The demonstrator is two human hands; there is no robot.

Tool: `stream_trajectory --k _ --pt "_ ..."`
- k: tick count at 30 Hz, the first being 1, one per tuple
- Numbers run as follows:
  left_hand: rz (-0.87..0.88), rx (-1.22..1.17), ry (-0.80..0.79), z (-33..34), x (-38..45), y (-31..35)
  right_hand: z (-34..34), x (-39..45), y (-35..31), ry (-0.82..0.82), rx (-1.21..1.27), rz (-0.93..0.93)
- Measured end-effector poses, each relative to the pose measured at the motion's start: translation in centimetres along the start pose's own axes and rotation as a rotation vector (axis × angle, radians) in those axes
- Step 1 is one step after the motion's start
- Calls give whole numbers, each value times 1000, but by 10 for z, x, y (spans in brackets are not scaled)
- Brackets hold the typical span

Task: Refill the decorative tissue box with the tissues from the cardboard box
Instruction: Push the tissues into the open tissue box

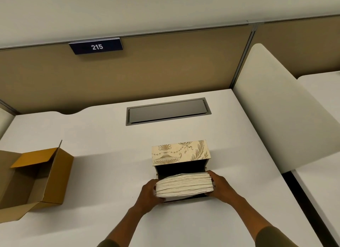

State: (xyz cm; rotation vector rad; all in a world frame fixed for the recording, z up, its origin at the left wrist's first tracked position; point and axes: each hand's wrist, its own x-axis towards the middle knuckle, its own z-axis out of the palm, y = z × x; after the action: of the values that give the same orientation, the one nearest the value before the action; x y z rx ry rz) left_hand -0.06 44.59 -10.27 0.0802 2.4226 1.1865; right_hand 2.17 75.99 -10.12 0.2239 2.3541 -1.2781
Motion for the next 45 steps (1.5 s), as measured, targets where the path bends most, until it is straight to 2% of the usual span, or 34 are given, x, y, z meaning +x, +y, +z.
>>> stream_trajectory --k 4,8,12,20,24,28,31,38,45 --pt "45 -24 45 3 -2 -1 -2 -1 0 37 10 -26" --pt "27 -29 34 9 -1 1 5 0 4 43 -45 -22" --pt "6 -44 8 9 2 5 6 1 6 44 1 19" --pt "-141 -346 -165 -15 4 11 -13 -1 -2 12 272 113" --pt "-235 -395 -221 -14 4 17 -15 3 -6 -11 443 193" --pt "-328 -403 -200 -6 7 20 -10 8 -6 -32 575 276" --pt "-365 -399 -170 -3 10 23 -5 11 -7 -35 579 336" --pt "-405 -400 -130 0 17 26 -2 17 -14 50 639 459" --pt "-408 -416 -121 3 15 26 1 16 -18 99 602 421"
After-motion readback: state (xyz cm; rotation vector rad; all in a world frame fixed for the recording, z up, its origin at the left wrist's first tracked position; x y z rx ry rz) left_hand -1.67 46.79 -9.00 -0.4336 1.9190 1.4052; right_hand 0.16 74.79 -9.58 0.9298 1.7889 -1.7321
